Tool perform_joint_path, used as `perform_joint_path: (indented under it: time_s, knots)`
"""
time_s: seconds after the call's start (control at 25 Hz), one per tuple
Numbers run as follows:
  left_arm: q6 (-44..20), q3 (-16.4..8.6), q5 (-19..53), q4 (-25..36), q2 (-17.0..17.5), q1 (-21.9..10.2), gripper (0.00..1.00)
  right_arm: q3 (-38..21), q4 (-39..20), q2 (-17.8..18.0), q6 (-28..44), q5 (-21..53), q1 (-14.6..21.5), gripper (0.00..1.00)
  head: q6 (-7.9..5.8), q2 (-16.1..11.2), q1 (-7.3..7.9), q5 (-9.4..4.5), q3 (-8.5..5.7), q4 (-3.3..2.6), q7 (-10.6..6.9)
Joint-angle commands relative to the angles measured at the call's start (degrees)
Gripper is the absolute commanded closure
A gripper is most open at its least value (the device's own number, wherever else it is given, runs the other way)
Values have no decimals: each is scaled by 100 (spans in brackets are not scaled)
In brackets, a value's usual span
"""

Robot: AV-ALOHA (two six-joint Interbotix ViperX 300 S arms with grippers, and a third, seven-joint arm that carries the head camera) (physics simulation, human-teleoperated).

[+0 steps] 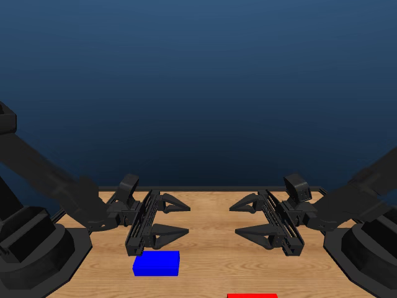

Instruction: Insert peg into socket

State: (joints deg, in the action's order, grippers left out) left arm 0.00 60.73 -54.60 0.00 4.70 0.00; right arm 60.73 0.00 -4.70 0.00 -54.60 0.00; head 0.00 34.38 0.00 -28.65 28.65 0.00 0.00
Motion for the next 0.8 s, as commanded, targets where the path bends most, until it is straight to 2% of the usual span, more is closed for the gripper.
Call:
perform_joint_path:
  time_s: [0.04,0.16,0.36,0.48,0.56,0.64,0.72,0.8]
  knots:
    - [-202,-13,-869,-359,77,-368,0,-126,733,-326,84,843,280,0,145,-13,22,-1155,-356,35,-7]
    - [-430,121,-1286,-327,-114,-272,0,-93,926,-314,115,972,306,0,149,-5,15,-1208,-370,34,-13]
    - [-561,130,-1604,-358,-282,-265,0,-145,1031,-358,132,1135,353,0,165,-15,-4,-1257,-361,32,-7]
    - [-533,90,-229,-892,-214,-311,0,-312,1097,-111,132,1354,592,0,205,-98,-42,-1246,-360,32,36]
    - [-483,159,238,-1104,-124,-316,0,-404,1117,29,172,1396,722,0,250,-154,-65,-1259,-363,37,68]
    - [-411,317,824,-1287,-177,-242,0,-493,1144,196,217,1423,825,0,304,-242,-98,-1252,-363,43,127]
    - [-449,345,1160,-1379,-164,-163,0,-522,1170,305,248,1378,921,0,355,-320,-126,-1244,-367,48,161]
    - [-607,395,1481,-1336,-241,-217,0,-534,1233,382,291,1339,981,0,401,-425,-179,-1252,-384,46,164]
